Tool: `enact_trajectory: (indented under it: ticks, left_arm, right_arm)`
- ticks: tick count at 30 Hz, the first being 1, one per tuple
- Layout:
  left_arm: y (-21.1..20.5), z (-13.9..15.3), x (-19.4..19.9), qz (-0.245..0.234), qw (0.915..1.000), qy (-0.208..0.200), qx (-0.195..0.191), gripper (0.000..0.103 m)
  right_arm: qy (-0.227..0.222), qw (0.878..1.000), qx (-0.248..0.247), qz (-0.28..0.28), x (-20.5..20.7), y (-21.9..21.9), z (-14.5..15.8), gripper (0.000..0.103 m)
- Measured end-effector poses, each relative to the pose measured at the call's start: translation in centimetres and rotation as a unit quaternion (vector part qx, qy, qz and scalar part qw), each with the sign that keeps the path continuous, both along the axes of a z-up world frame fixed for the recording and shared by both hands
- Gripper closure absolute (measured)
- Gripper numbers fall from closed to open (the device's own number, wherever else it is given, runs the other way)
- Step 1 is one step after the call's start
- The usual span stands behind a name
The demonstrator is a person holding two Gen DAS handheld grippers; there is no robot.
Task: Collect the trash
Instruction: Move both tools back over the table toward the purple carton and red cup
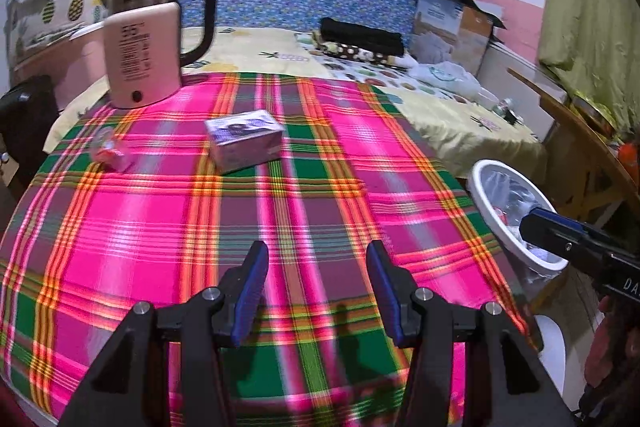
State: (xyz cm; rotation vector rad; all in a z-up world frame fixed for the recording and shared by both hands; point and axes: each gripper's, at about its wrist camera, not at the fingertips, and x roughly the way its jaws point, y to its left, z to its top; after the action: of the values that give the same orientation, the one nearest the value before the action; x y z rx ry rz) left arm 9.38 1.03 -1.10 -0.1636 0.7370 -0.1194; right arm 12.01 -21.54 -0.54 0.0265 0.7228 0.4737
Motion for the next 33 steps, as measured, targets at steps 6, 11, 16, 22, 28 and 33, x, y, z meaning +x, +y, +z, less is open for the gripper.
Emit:
enact_trajectory:
  ticks: [6,11,16,22,28,33]
  left_arm:
    - [3.1,0.0,0.2,0.031,0.9995,-0.001,0.002,0.05]
    - [5.8,0.3,0.6,0.055,0.9985,-0.003,0.007,0.05]
    - [8.7,0.5,1.2,0.079,0.9968,-0.006,0.013,0.05]
    - [11.8,0.4,2.6,0.103,0.9945,-0.004,0.02,0.05]
    - [14.4,0.0,4.6,0.118,0.9926,0.002,0.029,0.05]
    - [16.6,-0.6,6.9,0.128,0.9913,0.007,0.03,0.05]
  right_arm:
    - [0.0,1.0,-0.009,0.015,0.5,2.2,0.3,0.05]
    - [-0.003,0.999,-0.013,0.031,1.0,4.1,0.7,0.05]
    - [-0.002,0.999,-0.018,0.048,1.5,6.0,0.7,0.05]
    - [0.002,0.998,-0.026,0.06,2.6,8.0,0.6,0.05]
    - [0.009,0.997,-0.03,0.069,3.9,9.6,0.2,0.05]
    - [0.02,0.996,-0.033,0.079,4.8,10.6,-0.3,0.05]
